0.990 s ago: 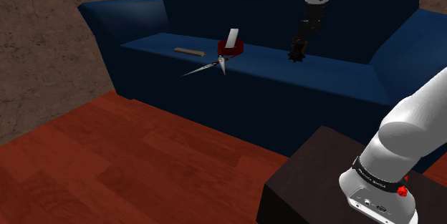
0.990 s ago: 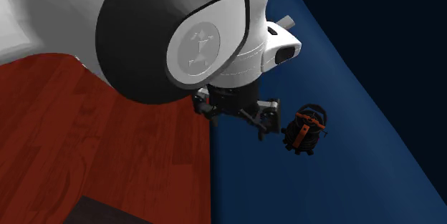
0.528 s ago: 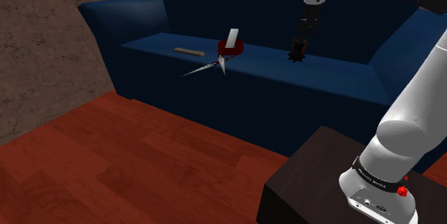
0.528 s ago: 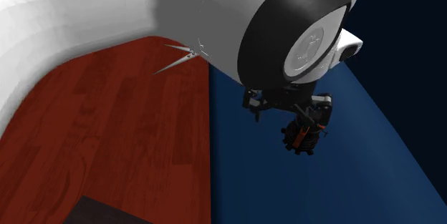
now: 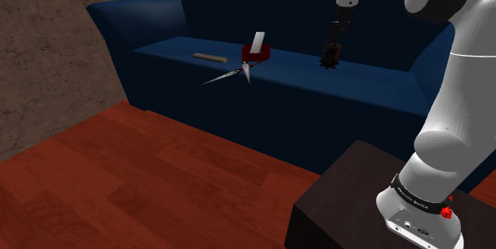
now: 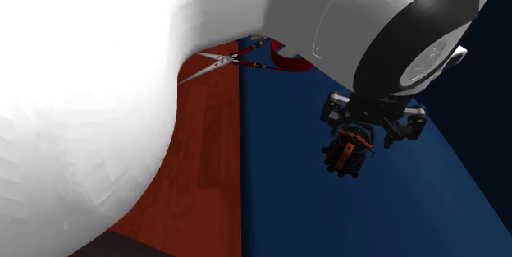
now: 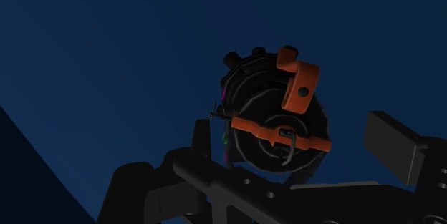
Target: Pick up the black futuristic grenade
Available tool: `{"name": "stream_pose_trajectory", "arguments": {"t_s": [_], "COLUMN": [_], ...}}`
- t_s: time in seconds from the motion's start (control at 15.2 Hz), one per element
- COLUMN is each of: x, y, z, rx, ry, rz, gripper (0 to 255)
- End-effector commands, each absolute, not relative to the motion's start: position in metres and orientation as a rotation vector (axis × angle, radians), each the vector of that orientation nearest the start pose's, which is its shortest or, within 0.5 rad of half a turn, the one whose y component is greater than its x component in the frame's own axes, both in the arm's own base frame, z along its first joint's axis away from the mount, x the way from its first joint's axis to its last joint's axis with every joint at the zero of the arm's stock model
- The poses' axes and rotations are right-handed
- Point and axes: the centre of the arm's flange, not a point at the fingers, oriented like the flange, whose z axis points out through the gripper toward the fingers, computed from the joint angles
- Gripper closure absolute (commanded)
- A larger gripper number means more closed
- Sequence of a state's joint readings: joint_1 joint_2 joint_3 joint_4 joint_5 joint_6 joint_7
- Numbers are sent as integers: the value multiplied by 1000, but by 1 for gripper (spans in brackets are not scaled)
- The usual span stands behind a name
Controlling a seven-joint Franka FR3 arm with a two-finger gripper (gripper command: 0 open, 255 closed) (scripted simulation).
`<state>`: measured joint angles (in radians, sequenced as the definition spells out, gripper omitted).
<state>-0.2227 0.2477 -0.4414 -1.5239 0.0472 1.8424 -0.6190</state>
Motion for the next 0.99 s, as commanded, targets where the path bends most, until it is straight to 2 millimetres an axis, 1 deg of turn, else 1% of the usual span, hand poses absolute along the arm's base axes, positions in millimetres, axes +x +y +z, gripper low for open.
{"name": "stream_pose_trajectory", "arguments": {"t_s": [0.0, 0.2, 0.26, 0.4, 0.46, 0.92], "x": [526, 526, 526, 526, 526, 526], "y": [-371, -371, -371, -371, -371, -371], "z": [526, 510, 502, 502, 502, 502], "rx": [-3244, -3244, -3244, -3244, -3244, -3244], "ry": [62, 62, 62, 62, 62, 62], "rz": [-68, -68, -68, -68, -68, -68], "gripper": [0, 0, 0, 0, 255, 255]}}
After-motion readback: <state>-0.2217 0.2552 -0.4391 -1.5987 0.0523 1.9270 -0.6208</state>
